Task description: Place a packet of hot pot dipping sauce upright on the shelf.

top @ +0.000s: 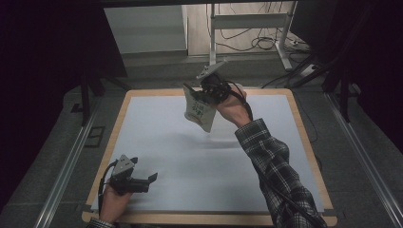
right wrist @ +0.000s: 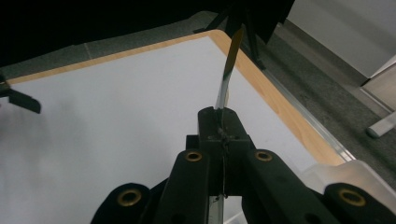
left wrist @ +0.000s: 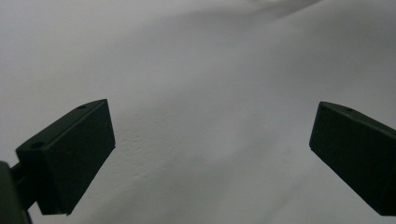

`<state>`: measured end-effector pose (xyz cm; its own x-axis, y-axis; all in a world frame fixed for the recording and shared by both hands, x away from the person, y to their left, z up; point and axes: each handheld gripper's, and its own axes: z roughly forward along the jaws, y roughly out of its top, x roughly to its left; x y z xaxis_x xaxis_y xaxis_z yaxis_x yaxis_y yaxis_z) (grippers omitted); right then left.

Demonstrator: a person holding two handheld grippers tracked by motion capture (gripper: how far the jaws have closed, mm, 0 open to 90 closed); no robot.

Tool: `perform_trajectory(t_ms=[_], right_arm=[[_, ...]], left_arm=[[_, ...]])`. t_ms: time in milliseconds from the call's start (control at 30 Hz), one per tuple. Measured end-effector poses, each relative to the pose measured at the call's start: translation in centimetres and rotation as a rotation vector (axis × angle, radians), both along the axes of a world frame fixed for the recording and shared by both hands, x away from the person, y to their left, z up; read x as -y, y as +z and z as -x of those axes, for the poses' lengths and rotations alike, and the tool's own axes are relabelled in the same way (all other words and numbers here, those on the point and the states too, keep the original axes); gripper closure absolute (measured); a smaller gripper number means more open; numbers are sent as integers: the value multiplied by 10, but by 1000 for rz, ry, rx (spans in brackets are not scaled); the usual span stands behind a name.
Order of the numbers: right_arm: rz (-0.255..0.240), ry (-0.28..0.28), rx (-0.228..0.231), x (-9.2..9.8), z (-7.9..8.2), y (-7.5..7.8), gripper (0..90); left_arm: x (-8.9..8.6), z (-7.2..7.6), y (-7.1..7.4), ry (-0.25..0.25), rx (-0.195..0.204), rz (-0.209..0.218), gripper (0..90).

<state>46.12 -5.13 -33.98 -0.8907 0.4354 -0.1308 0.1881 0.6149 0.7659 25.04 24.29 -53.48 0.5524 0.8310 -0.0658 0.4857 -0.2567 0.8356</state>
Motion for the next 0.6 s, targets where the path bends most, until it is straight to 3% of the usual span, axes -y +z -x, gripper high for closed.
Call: perform_trajectory(t_ms=[600], right_arm=[[9, -27, 28, -4, -36, 0, 888]], left_arm=[[0, 0, 0, -5, 2, 8, 1]])
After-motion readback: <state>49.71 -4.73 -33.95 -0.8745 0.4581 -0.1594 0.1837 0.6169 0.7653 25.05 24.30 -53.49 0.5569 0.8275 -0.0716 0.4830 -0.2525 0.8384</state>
